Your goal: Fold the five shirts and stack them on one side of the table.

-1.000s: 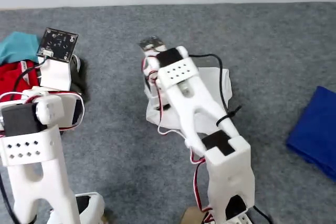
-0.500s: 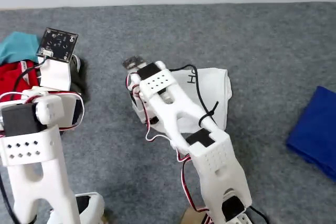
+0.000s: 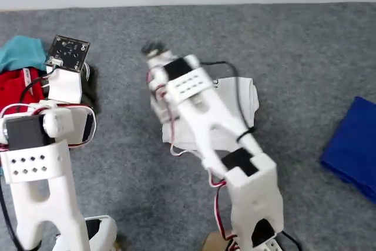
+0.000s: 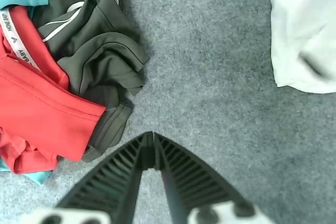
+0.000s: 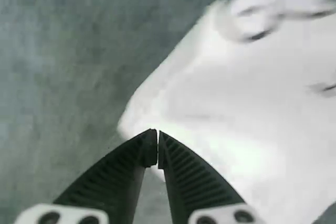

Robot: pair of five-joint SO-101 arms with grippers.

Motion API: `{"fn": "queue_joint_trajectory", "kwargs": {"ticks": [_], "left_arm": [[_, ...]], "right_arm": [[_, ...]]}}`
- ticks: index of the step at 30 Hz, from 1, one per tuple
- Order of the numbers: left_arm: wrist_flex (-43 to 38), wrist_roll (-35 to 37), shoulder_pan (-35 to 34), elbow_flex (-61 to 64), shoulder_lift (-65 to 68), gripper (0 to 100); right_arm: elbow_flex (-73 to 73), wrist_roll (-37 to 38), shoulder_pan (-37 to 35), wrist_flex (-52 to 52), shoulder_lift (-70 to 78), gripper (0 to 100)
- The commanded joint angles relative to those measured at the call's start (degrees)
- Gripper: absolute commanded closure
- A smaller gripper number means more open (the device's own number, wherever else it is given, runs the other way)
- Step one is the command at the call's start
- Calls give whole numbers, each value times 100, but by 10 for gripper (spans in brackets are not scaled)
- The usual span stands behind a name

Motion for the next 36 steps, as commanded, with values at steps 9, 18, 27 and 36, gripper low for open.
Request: {"fn": "queue_joint_trajectory", "kwargs": {"ticks": [9, 18, 27, 36], "left_arm": [[-97, -35, -18, -13, -35, 995], [-97, -35, 0, -13, -35, 995], [-97, -35, 9, -13, -35, 995], [-97, -35, 9, -13, -35, 995]], "right_arm": [[-132, 88, 1965, -2457, 303, 988], [-132, 88, 2844, -1833, 1279, 988], [-132, 88, 2923, -1710, 840, 988], [-141, 79, 1622, -2211, 233, 988]]}}
